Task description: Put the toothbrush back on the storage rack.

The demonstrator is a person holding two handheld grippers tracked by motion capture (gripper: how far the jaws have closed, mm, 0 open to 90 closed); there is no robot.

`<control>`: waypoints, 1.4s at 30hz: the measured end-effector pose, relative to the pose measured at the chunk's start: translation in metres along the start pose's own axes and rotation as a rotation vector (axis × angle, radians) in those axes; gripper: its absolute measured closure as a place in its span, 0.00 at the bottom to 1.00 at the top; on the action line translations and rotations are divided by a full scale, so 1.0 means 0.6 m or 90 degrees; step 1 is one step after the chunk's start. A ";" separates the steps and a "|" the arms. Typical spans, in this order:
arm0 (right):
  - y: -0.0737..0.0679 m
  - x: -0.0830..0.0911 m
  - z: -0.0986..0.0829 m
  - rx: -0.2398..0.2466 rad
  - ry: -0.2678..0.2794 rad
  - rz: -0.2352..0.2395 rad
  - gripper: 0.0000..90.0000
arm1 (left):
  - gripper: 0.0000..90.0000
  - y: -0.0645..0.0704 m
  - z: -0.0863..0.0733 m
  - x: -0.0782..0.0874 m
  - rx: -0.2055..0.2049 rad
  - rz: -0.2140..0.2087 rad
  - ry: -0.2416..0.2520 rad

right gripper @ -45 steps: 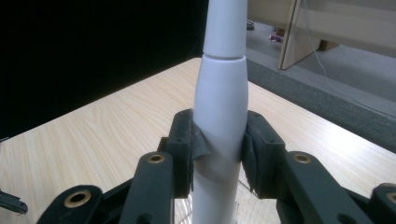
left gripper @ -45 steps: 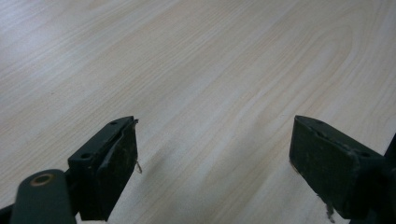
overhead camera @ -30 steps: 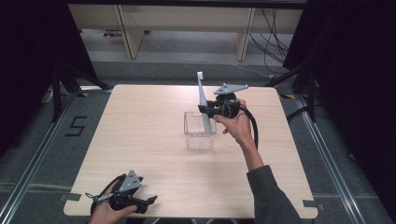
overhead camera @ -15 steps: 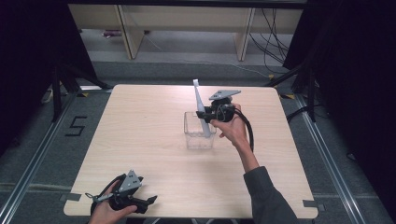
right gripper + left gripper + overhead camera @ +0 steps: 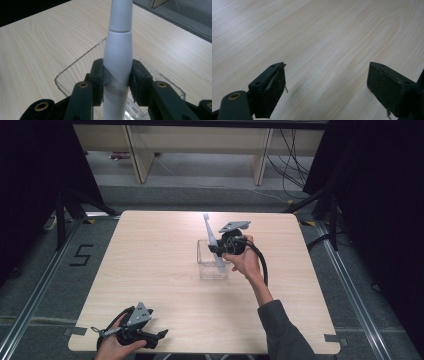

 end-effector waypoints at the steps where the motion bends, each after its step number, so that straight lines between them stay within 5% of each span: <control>1: 0.002 -0.001 -0.001 0.008 -0.005 0.000 0.74 | 0.17 0.000 0.000 0.000 0.000 0.001 0.000; 5: 0.000 -0.008 -0.007 -0.005 -0.009 -0.002 0.74 | 0.17 0.000 0.000 0.000 0.001 0.001 0.000; 7: 0.007 -0.010 -0.009 0.013 -0.020 -0.004 0.74 | 0.17 0.000 0.001 0.000 -0.003 0.000 0.001; 9: 0.002 -0.014 -0.013 -0.015 -0.023 -0.004 0.74 | 0.17 -0.003 0.001 0.000 -0.015 0.007 0.002; 10: 0.005 -0.015 -0.013 0.005 -0.027 0.001 0.74 | 0.17 0.002 0.000 -0.001 0.013 -0.002 0.010; 14: 0.003 -0.020 -0.015 -0.010 -0.035 -0.007 0.74 | 0.17 -0.006 0.002 0.001 -0.024 0.013 0.002; 16: 0.003 -0.020 -0.015 -0.002 -0.049 -0.005 0.74 | 0.17 -0.002 0.000 0.002 -0.003 0.016 -0.006; 22: 0.000 -0.029 -0.014 0.024 -0.056 -0.005 0.74 | 0.17 -0.001 0.000 0.001 -0.007 -0.001 -0.008; 29: -0.002 -0.037 -0.010 0.044 -0.078 -0.011 0.74 | 0.17 -0.001 0.000 0.002 -0.002 0.011 -0.003; 37: -0.005 -0.042 -0.004 0.049 -0.108 -0.015 0.74 | 0.17 -0.001 -0.001 0.002 -0.005 0.011 -0.006; 42: -0.003 -0.044 -0.003 0.021 -0.108 -0.011 0.74 | 0.17 0.002 -0.002 0.000 0.002 -0.003 -0.010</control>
Point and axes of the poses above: each handheld gripper's, and its own axes: x roughly backward along the jaws, z roughly out of its top, y roughly to its right, the point moved 2 cm from there along -x, roughly forward along the jaws, and after that the axes turned 6 degrees about x, right-handed, at the moved point
